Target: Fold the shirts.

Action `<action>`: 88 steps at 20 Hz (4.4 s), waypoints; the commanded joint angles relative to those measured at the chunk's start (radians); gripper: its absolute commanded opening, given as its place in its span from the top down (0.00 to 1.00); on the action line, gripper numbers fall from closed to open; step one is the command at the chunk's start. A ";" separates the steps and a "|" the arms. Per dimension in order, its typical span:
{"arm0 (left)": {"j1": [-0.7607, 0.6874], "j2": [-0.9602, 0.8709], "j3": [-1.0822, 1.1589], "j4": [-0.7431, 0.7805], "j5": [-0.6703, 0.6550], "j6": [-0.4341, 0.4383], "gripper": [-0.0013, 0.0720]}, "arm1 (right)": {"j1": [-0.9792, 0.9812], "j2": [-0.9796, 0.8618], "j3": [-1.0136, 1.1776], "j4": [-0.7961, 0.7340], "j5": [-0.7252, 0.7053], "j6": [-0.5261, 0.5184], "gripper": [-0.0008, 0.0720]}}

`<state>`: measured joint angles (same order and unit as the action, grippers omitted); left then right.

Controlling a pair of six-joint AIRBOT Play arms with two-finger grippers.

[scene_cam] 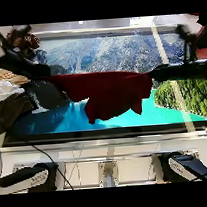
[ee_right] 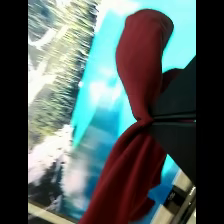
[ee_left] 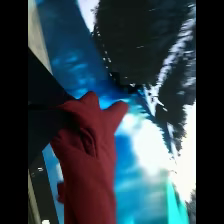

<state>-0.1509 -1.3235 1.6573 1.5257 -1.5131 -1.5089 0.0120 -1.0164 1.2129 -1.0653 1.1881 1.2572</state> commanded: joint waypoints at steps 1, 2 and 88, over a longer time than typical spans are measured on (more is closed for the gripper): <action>0.001 -0.152 -0.108 0.008 0.129 -0.027 0.96 | 0.098 -0.140 -0.137 0.010 -0.151 -0.020 0.95; 0.001 -0.193 -0.107 0.009 0.164 -0.041 0.96 | 0.123 -0.183 -0.153 0.010 -0.199 -0.024 0.95; -0.051 -0.219 -0.601 -0.253 0.949 0.342 0.19 | 0.343 -0.054 -0.590 0.755 -1.023 0.237 0.95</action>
<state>-0.1482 -1.5375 1.0569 1.0805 -0.6365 -1.1194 0.3557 -1.0714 0.6220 -0.3103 0.1680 1.4925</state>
